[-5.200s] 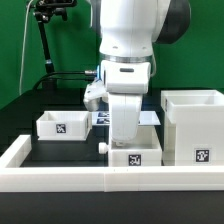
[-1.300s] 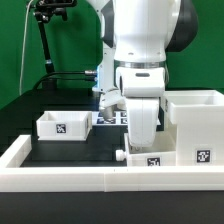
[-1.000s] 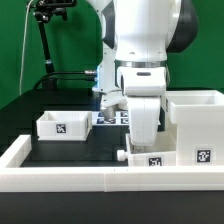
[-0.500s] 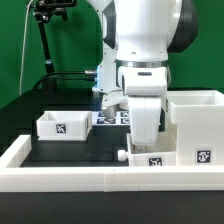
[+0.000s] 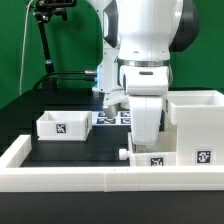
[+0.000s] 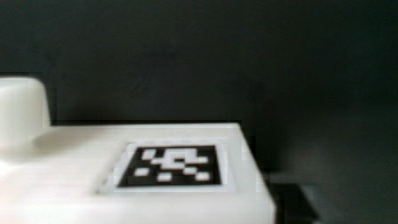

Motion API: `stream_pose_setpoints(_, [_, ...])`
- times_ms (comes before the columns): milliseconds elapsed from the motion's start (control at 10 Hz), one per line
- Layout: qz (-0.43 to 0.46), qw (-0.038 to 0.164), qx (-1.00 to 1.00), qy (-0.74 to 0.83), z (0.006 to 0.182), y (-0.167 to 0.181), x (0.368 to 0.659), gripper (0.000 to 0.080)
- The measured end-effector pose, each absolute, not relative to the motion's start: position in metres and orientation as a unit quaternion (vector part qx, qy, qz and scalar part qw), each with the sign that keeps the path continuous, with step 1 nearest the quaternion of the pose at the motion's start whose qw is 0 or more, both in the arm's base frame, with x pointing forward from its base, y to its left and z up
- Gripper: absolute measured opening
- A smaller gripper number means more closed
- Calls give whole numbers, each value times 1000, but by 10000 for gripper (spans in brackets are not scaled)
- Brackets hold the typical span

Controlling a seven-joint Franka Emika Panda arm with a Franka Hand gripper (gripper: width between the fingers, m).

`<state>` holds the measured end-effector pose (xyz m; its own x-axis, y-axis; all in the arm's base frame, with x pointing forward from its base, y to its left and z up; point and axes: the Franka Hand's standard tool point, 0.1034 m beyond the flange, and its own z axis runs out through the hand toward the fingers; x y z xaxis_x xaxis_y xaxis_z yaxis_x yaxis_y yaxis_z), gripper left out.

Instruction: Assemble drawer

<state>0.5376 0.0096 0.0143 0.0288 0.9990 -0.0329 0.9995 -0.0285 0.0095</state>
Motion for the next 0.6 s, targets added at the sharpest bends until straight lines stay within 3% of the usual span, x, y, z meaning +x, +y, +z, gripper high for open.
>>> stream_pose_setpoints(300, [-12,19,718,695,40,8,542,618])
stream_pose_setpoints(600, [-12,29,716,697,63,-11,549,648])
